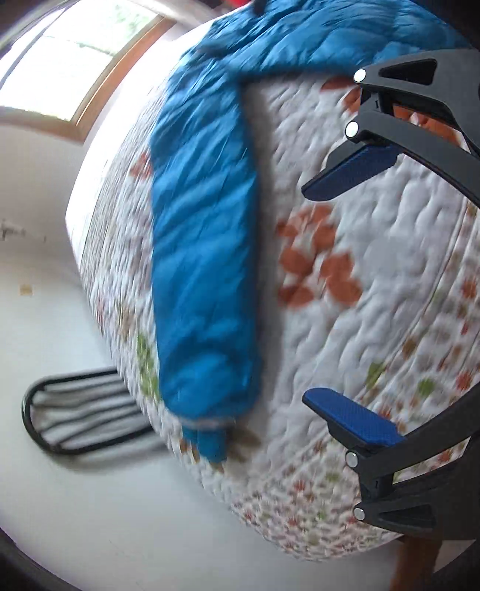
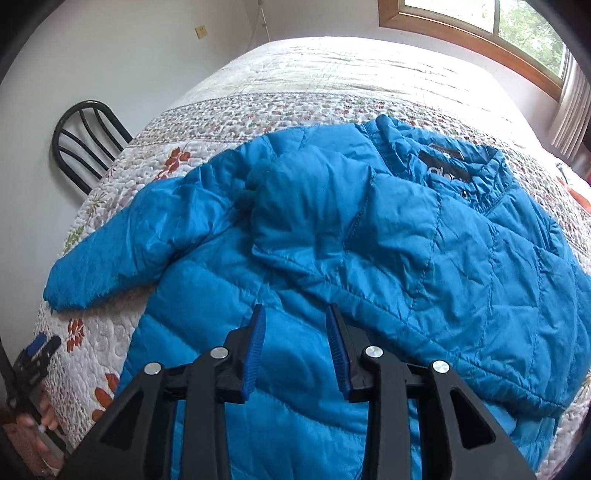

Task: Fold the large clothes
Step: 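Move the left tool to the other sleeve cuff and grasp it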

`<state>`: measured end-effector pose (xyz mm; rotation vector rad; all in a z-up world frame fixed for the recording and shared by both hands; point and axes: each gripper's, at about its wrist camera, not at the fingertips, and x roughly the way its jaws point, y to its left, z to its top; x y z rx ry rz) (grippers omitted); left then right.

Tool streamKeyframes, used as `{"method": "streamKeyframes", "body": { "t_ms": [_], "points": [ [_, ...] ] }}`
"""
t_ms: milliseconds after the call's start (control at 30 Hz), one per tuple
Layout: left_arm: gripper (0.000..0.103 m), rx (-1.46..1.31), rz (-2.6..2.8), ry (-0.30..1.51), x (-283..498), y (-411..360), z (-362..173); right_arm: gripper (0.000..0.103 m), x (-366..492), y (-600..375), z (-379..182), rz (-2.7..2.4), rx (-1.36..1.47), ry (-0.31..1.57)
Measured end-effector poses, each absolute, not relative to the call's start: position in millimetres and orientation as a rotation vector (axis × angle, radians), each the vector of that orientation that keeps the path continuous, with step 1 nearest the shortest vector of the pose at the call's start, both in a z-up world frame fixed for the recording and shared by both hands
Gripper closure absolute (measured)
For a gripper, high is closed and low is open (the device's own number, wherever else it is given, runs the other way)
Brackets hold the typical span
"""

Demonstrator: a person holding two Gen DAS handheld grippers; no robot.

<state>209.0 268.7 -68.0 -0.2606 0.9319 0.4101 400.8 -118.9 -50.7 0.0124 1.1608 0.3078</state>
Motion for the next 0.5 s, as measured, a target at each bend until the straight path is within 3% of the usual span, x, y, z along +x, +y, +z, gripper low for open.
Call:
{"method": "streamKeyframes", "body": {
  "t_ms": [267, 500],
  "points": [
    [0.003, -0.279, 0.44, 0.94, 216, 289, -73, 0.069, 368, -115, -59, 0.317, -0.007, 1.162],
    [0.003, -0.356, 0.457, 0.927, 232, 314, -79, 0.069, 396, -126, -62, 0.202, -0.008, 1.143]
  ]
}}
